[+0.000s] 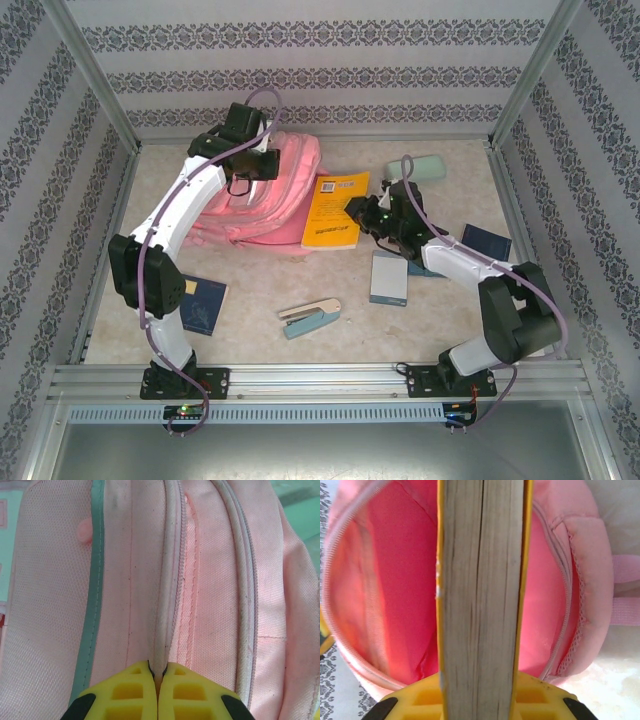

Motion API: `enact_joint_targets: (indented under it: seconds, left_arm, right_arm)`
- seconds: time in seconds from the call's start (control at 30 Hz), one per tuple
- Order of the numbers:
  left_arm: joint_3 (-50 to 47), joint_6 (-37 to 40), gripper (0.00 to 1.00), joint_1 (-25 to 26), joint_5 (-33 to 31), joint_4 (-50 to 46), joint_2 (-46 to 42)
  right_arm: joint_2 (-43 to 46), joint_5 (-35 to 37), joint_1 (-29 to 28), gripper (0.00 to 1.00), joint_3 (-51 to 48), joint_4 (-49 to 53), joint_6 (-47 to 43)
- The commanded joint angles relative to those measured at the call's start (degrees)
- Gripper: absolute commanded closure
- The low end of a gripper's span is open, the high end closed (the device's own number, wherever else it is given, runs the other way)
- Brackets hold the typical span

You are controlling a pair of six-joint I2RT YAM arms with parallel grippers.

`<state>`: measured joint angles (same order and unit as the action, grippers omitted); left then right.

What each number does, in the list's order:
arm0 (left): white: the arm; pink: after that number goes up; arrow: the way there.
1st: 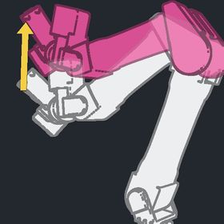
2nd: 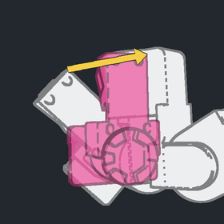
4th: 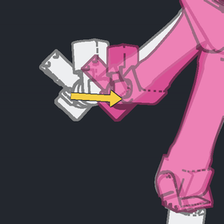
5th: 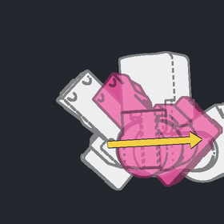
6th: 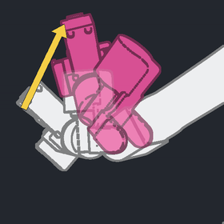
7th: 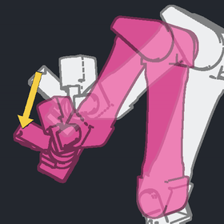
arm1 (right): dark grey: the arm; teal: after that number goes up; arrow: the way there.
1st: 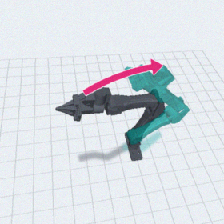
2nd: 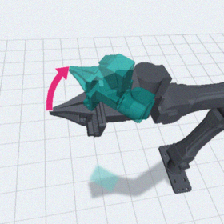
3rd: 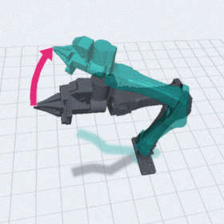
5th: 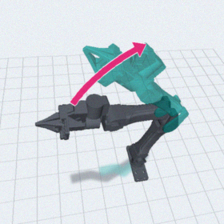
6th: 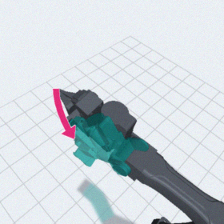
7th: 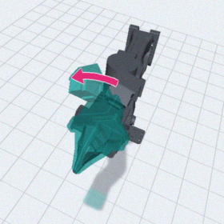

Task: Pack the student bag
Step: Open the student bag at the top-center of the table, then place the book in the student bag.

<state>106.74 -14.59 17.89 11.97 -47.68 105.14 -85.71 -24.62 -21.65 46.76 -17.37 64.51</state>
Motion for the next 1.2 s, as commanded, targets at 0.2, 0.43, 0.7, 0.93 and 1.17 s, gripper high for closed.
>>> enact_joint_targets:
  seconds: [0.2, 0.43, 0.7, 0.93, 1.17]
  left_arm:
    - [1.71, -8.38, 1.00, -5.31, 19.06, 8.47, -4.26]
    - [2.34, -11.88, 1.00, -6.46, 25.60, 11.30, -3.74]
    - [4.06, -14.21, 1.00, -6.90, 28.85, 11.26, -2.50]
    - [3.83, -15.76, 1.00, -6.97, 29.10, 12.36, -1.80]
    - [2.58, -17.53, 1.00, -6.96, 29.74, 15.08, -1.43]
  right_arm:
    - [-5.97, 2.96, -2.80, 1.00, 6.66, -10.04, 0.21]
    - [-19.04, 5.88, -6.94, 1.00, 15.77, -18.18, 4.28]
    - [-32.87, 9.65, -10.34, 1.00, 26.02, -29.20, 12.86]
    - [-43.12, 14.17, -13.62, 1.00, 37.38, -27.23, 14.00]
    - [-50.58, 15.40, -16.18, 0.96, 48.45, -19.73, 12.68]
